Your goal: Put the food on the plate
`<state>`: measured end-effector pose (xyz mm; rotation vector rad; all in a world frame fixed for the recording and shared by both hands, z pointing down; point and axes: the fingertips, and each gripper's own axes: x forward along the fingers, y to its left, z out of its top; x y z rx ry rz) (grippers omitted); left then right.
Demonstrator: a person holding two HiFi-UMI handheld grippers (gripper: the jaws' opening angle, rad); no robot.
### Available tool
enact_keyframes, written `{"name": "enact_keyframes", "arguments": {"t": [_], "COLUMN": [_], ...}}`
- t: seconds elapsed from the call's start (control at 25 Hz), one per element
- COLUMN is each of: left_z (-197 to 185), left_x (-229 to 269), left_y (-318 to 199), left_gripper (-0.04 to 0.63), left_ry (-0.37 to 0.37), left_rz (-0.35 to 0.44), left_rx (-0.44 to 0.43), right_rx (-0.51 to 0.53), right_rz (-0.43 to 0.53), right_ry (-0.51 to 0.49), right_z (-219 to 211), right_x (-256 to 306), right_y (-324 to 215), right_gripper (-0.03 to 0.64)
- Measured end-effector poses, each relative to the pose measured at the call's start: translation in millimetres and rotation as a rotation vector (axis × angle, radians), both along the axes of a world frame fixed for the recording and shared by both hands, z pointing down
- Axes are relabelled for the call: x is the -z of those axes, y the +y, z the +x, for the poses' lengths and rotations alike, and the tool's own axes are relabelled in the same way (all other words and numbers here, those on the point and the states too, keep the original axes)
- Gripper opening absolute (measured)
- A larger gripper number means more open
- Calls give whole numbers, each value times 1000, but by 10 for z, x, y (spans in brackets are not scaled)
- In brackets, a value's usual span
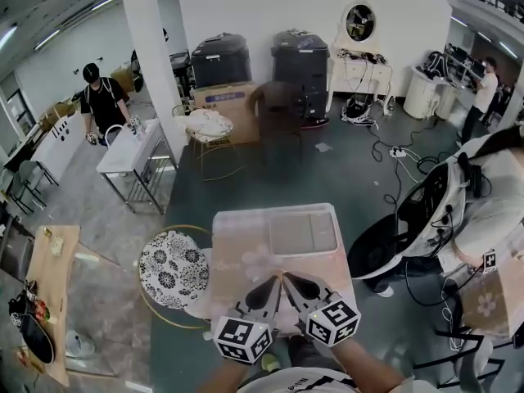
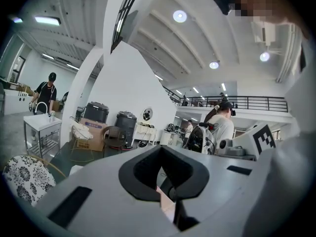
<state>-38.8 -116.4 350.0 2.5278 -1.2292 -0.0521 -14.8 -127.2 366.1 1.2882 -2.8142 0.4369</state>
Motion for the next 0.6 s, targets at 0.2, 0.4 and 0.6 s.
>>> {"name": "enact_keyframes", "arguments": {"t": [0.2,0.4,0.6], "left_z": [-43,-116,-165], "left_x": [-39,11,33], "left_y": [36,55,90], "left_gripper": [6,6,6], "left_ry": [-3,-9,-13], "left_rz": [2,9,7], "left_rx": [10,15,19], "right_rx": [-17,-22,-20], "right_rz": [5,13,14], "right_ry": [4,7,5], "right_z": [22,-23,-64], "right_x": [-13,41,67], "right_y": [26,41,82], "right_gripper": [15,15,15]}}
